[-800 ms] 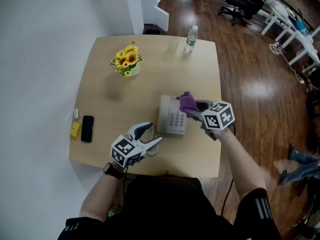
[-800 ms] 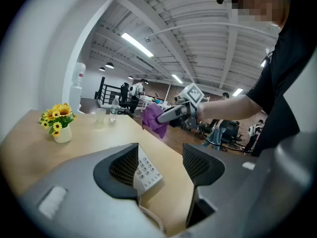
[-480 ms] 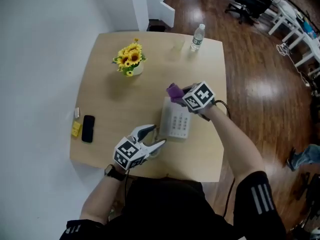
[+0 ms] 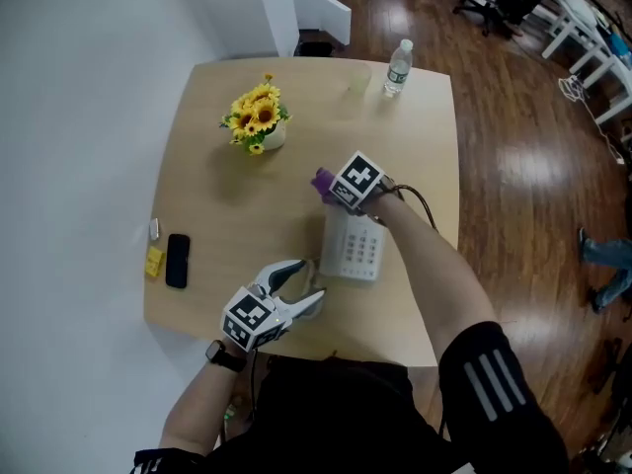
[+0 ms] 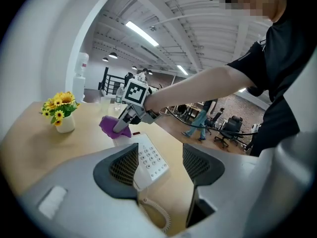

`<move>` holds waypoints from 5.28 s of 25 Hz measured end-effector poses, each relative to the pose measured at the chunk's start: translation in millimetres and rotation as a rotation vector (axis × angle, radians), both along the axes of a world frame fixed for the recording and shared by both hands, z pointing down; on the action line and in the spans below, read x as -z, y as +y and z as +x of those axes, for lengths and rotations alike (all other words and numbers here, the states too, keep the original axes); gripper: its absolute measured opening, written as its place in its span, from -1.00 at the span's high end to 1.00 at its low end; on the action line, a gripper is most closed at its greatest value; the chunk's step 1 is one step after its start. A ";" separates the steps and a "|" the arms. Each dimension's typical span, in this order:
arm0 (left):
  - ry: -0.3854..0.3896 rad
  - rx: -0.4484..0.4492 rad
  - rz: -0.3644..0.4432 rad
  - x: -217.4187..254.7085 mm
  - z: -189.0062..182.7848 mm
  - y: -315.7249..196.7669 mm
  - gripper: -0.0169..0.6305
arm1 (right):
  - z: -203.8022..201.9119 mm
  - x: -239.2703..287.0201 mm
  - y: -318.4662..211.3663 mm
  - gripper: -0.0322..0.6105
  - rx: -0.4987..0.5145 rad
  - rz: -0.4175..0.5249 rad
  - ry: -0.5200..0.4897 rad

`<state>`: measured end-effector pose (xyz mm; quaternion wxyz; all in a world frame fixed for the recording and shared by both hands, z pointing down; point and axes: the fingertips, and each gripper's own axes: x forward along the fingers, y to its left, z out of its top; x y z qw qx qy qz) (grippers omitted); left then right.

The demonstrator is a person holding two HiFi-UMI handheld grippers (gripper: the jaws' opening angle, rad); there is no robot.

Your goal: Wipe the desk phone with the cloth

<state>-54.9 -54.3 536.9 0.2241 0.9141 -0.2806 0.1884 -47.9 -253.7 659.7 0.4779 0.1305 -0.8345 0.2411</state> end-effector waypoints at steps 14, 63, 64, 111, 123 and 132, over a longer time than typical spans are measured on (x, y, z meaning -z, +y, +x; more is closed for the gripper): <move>0.014 -0.061 0.015 0.5 23.8 -14.1 0.09 | 112.8 -24.8 4.1 0.40 -0.212 -0.091 0.004; 0.020 -0.090 0.058 9.2 17.4 17.4 0.10 | 144.0 -10.5 111.6 0.41 -0.336 0.158 -0.066; 0.018 -0.088 0.056 8.9 17.0 18.4 0.09 | 141.2 -3.1 96.1 0.41 -0.318 0.191 -0.045; 0.010 0.020 0.037 1.9 -26.8 27.8 0.09 | 64.8 -27.9 89.0 0.41 -0.113 0.324 0.113; 0.012 -0.052 0.046 13.1 2.1 30.8 0.09 | 57.3 -64.6 220.8 0.41 0.049 0.277 0.129; 0.011 -0.079 0.056 12.0 7.6 33.6 0.09 | 52.1 -62.5 220.7 0.41 0.095 0.298 0.128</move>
